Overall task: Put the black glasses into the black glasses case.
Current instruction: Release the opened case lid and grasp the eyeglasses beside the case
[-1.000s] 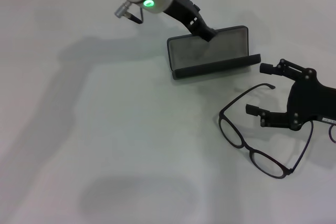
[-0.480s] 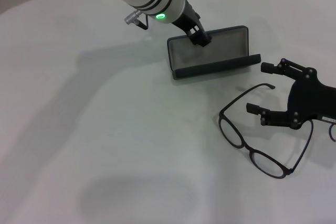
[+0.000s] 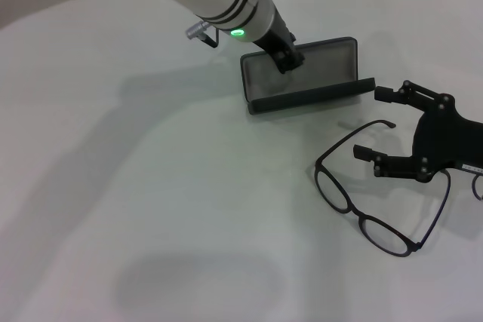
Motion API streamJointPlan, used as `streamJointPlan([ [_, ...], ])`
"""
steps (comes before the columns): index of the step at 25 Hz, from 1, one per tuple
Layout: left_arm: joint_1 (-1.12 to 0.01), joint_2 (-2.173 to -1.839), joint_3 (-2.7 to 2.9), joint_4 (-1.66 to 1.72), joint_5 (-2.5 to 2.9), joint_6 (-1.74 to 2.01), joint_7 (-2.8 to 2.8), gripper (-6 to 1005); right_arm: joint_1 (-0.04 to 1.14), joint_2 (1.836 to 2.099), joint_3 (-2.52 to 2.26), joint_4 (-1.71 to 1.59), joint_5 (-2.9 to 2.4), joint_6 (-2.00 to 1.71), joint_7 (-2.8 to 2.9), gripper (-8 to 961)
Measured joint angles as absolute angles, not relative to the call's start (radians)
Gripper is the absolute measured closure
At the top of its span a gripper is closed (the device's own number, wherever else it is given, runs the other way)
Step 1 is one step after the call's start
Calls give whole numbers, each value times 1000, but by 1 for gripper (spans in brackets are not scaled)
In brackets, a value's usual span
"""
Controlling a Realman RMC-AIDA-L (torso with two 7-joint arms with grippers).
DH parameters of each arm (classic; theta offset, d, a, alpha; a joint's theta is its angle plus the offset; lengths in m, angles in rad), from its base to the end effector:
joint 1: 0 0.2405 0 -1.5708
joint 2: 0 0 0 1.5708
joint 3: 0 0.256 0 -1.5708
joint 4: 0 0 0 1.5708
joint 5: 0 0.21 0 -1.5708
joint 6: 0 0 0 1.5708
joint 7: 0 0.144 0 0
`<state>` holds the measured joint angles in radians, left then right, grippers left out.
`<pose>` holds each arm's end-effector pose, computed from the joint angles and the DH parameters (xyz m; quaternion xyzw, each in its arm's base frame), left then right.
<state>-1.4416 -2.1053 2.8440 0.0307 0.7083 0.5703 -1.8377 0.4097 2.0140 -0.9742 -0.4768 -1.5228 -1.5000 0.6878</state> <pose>-0.0874 0.4549 -0.1273 -0.9658 -0.0440 0.1266 0.2222 0.2812 0.3066 -0.0046 -0.9284 -0.0131 0.2774 0.2471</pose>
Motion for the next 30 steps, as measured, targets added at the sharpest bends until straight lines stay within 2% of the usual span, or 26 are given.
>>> streamJointPlan([
  [5,-1446,-2106,2844,52,728,531,-1838,712,413,2014,-974,-476,-1522,-1493,687,62],
  [16,-1469,-2106,2844,57,774,523,-1851,792,417,2014,-974,-480,-1518,-1466,686,62],
  [22,-1477,-2105,2844,63,791,541,-1864,901,427,2013,-974,-480,-1520,-1459,681,62],
  [27,-1480,-2106,2844,63,791,547,-1878,830,432,2014,-978,-478,-1523,-1446,664,62],
  [30,-1481,-2106,2844,63,795,547,-1887,588,440,2014,-980,-476,-1523,-1442,663,62],
])
